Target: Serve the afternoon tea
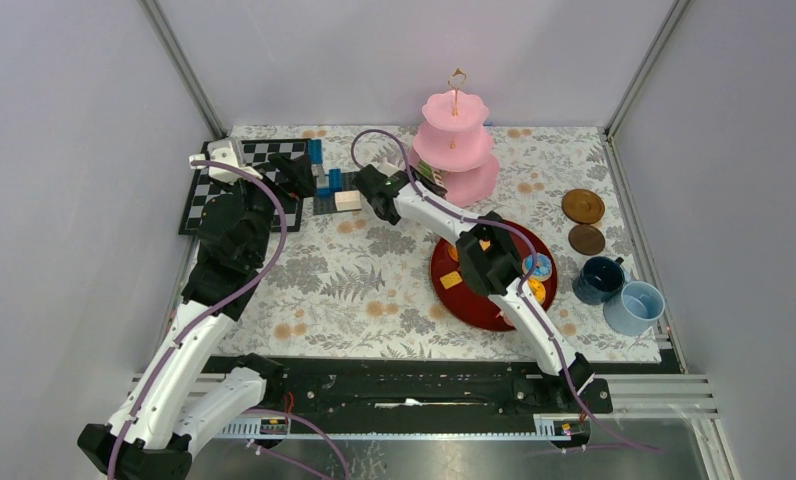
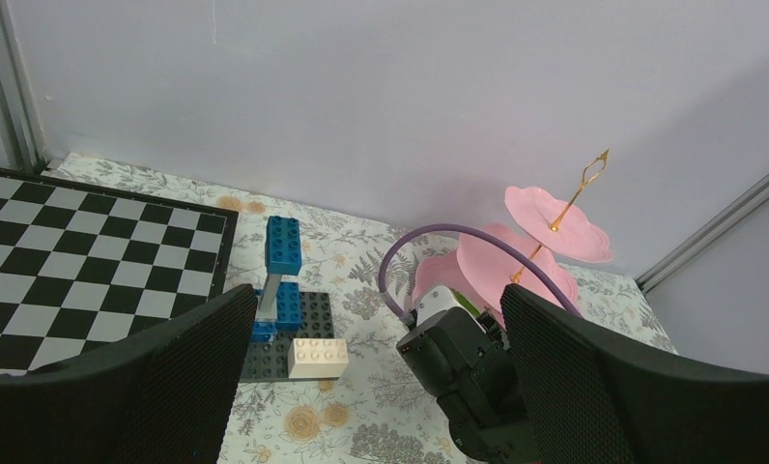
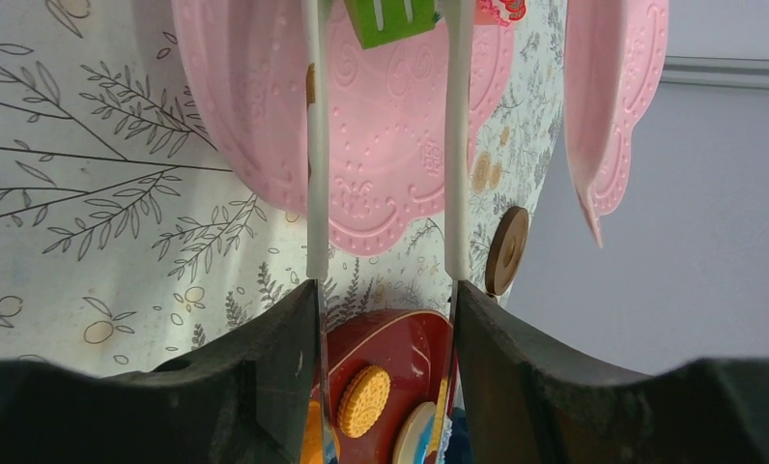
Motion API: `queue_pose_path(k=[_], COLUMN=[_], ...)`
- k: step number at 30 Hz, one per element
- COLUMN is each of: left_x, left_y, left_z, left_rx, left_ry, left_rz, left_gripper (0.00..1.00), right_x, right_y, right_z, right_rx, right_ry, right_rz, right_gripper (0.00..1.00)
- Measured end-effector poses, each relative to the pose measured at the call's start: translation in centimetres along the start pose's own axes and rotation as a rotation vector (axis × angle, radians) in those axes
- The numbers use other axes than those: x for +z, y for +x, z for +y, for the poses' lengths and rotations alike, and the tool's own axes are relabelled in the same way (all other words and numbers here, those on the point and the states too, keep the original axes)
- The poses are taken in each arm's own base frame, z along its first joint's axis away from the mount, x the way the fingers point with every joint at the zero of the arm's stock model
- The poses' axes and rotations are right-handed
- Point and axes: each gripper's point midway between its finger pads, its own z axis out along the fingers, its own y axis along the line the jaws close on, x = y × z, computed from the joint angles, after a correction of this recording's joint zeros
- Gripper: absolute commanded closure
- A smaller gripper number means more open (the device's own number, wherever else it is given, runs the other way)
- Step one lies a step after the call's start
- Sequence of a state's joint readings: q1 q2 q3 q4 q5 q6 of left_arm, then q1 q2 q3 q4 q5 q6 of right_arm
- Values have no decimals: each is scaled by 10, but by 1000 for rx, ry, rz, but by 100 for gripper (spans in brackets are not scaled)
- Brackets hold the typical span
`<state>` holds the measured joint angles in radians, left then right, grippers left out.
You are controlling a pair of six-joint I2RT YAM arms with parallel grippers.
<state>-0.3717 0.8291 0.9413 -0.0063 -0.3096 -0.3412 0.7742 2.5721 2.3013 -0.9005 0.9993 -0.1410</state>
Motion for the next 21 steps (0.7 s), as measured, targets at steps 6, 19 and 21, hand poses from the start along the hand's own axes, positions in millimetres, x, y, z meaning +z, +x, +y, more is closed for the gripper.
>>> queue_pose_path(k=[6,19,21], left_x=[1,2,2], left_y=[3,5,5], left_z=[-1,-2,-2], left_rx=[2,3,3], left_ry=[4,13,13], left_rz=[8,16,16], left_gripper=[1,1,1], right_x=[-4,-28,-30], right_y=[-1,1,2], right_z=[5,-3,-4], right_rx=[0,27,36], right_ry=[-18,-64,-67], right_rz=[-7,-15,-13], right_gripper=[43,44,44])
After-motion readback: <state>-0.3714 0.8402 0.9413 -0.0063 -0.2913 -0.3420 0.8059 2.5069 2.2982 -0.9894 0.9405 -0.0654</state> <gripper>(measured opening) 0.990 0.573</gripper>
